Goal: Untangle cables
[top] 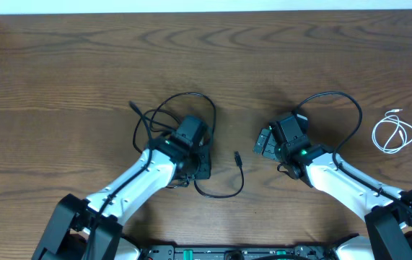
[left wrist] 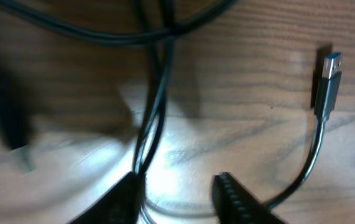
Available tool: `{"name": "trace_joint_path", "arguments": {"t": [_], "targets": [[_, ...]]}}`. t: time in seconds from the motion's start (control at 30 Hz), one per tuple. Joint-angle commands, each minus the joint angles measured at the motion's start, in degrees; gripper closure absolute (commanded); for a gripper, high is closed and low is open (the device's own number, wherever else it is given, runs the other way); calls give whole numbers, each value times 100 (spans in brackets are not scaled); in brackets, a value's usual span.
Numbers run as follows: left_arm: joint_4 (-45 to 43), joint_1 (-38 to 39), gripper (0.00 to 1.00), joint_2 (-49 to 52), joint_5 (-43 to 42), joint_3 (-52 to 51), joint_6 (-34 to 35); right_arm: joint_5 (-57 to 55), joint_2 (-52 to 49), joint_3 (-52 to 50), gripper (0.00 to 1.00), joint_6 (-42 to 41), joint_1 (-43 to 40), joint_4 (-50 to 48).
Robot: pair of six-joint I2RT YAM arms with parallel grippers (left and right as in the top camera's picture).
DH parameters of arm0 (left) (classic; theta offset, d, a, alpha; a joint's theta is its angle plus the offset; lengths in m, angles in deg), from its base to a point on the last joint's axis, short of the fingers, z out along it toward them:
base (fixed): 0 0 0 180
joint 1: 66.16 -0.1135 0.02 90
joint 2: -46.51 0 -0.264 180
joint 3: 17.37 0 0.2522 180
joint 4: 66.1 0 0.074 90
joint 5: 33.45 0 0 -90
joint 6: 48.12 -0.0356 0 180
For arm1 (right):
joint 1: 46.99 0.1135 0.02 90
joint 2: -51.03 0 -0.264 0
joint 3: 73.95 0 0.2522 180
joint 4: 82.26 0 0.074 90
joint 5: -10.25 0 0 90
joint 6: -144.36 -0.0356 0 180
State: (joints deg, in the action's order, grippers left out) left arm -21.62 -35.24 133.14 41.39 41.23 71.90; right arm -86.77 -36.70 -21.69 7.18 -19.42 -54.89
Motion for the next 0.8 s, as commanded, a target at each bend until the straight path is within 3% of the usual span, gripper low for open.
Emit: {"name": "trace_joint_path", "arguments": {"t": [0.0, 0.1, 0.77], "targets": [[-197, 181, 63, 22, 177, -310, 76, -11, 61, -11, 1, -79, -33, -7], [-118, 234, 63, 22, 562, -350, 70, -9, 61, -11, 1, -79, -33, -4], [-83, 238, 59, 22, 557, -350, 2, -9, 61, -11, 1, -79, -33, -7]]}}
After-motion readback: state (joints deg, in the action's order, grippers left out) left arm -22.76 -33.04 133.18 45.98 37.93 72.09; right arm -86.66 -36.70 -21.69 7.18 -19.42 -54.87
